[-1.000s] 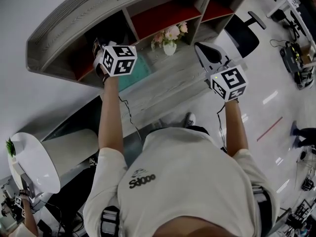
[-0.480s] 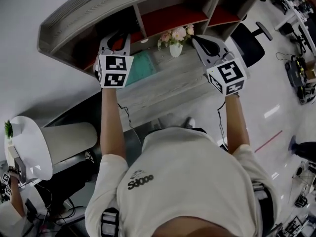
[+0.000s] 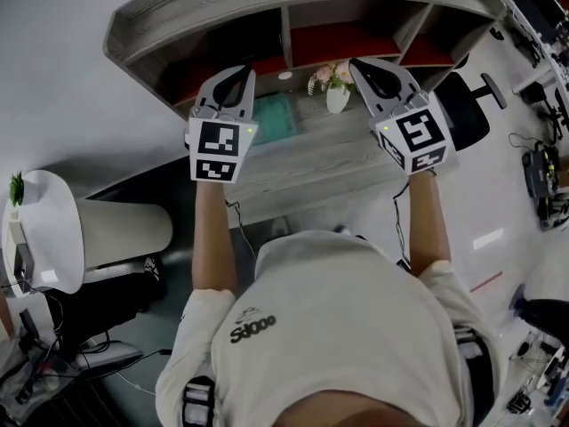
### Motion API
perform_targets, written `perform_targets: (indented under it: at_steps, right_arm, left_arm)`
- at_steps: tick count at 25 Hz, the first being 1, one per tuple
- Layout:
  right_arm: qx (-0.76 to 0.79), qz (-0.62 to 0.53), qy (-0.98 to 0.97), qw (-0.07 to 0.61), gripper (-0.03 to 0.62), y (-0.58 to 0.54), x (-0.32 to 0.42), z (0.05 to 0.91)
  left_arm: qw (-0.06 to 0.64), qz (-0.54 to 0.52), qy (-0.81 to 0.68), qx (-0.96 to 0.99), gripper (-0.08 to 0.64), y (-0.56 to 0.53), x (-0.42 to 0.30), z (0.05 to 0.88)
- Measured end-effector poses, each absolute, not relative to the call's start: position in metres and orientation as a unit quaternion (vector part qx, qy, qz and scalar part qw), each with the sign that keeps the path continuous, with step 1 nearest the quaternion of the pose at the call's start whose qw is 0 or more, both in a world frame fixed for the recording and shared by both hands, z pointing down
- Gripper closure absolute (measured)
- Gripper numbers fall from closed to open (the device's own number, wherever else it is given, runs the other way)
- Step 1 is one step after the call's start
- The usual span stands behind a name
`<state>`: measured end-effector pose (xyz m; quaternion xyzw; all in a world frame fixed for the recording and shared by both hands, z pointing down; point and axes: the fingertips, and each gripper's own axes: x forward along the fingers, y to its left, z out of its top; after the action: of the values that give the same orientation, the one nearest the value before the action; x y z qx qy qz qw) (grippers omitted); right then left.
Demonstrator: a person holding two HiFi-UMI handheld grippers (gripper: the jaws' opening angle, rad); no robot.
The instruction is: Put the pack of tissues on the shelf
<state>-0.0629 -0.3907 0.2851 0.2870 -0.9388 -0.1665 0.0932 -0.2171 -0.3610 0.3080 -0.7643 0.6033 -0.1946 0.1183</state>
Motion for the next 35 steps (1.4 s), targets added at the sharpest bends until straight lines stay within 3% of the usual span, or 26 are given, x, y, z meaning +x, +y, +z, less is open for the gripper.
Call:
perform_targets:
  at_steps: [35]
  right_arm:
    - [0.246,-0.195,-0.944,0.105,0.589,-0.376,-0.095,0.288]
  left_arm:
    - [0.129,-0.195,0.611,-0.756,0.541,-0.334,-0.224,0.306]
